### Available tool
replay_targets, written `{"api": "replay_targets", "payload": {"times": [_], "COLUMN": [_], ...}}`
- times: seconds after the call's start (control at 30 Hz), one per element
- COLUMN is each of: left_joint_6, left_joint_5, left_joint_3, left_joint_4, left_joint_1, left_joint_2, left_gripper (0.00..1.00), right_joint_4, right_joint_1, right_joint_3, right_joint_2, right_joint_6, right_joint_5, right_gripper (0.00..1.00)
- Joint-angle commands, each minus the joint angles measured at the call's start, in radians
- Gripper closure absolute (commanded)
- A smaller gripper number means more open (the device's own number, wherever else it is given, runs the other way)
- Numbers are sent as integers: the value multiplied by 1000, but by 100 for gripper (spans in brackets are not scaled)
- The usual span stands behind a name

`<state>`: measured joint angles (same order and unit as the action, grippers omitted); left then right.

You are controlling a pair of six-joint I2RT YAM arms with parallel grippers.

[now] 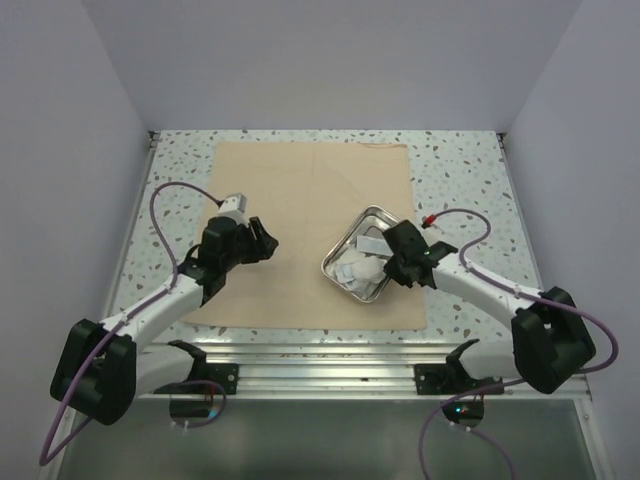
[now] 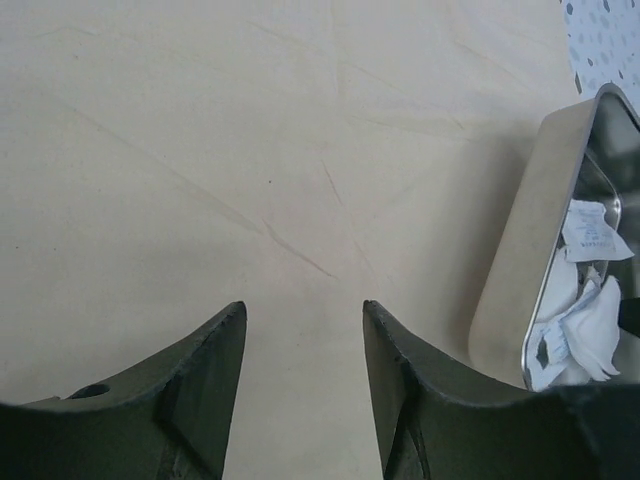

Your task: Prepare the surgical pack

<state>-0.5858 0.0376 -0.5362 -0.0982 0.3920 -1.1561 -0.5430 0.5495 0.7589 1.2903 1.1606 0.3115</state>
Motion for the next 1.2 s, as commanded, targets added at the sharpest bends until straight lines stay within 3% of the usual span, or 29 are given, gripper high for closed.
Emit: {"api": "replay_targets", "payload": {"times": [0.0,0.4,0.47,0.5,0.53,0.63,0.7,0.87,1.03,1.1,1.13,1.17], "left_joint_6": [-5,9,12,12,15,17,17,-6,-78,-98,-136,-164], "left_joint_5": [-36,-35,-36,-35,-36,-79,-93,-154,-212,-215,-244,-266], "left_joint_3": [-2,-5,-5,-2,-2,1,11,15,-7,-5,-4,-2], "left_joint_4": [5,29,32,34,37,58,72,181,345,419,446,475], "left_joint_1": [-13,-24,-27,-28,-31,-33,-33,-45,-146,-195,-203,-208], "left_joint_2": [44,61,64,64,68,81,91,136,200,248,262,277], "left_gripper": [45,45,45,45,45,45,45,42,20,14,6,3], "right_joint_4": [144,152,143,126,109,37,18,14,196,270,303,292], "right_joint_1": [47,173,173,175,176,176,173,64,-224,-374,-422,-465], "right_joint_3": [25,105,114,126,126,116,91,82,88,133,160,201], "right_joint_2": [33,194,204,199,190,127,62,-60,-131,-70,-18,97], "right_joint_6": [188,330,301,294,300,292,278,45,-360,-415,-476,-490], "right_joint_5": [129,199,196,202,210,242,254,197,30,-55,-127,-243], "right_gripper": [100,100,89,78,44,20,18,19,20,21,21,21]}}
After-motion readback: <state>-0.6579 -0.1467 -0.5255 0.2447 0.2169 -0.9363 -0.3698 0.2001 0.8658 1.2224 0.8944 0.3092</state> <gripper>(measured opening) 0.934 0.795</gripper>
